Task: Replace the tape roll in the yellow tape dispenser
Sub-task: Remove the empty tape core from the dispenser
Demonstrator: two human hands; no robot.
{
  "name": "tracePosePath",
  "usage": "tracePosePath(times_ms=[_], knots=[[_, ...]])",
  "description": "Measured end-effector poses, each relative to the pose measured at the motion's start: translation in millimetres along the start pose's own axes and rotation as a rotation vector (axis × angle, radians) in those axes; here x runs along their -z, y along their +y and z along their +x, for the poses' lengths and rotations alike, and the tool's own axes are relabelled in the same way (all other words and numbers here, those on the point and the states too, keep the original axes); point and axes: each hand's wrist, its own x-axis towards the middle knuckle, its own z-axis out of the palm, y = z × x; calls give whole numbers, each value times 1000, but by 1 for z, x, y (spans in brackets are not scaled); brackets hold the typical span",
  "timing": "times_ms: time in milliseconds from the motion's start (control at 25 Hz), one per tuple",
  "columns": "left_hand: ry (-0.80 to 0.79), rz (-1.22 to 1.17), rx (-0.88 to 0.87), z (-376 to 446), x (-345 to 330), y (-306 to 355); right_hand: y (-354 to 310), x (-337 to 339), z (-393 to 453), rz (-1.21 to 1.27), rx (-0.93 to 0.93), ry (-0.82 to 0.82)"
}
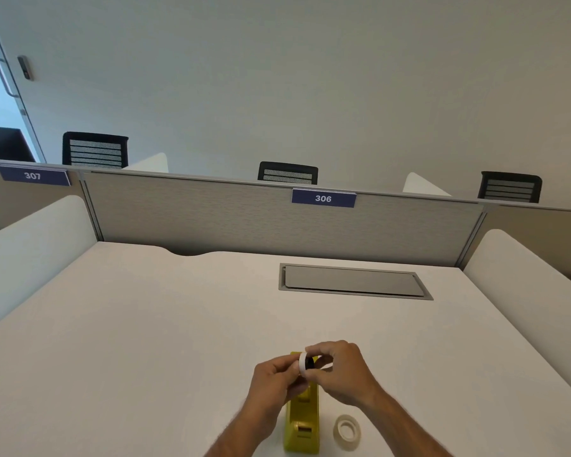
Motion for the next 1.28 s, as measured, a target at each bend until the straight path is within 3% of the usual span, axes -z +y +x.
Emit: tracePosePath(times_ms=[480, 760, 1160, 1280], knots=[[-198, -67, 89, -1, 5, 5, 11, 12, 1, 134, -6, -147], [-206, -29, 126, 2, 8, 4, 13, 14, 1, 132, 23, -164], [-128, -41, 85, 6, 0, 3, 18, 13, 0, 313, 9, 0], [-100, -40, 60, 10, 1, 1, 24, 13, -2, 447, -73, 42]])
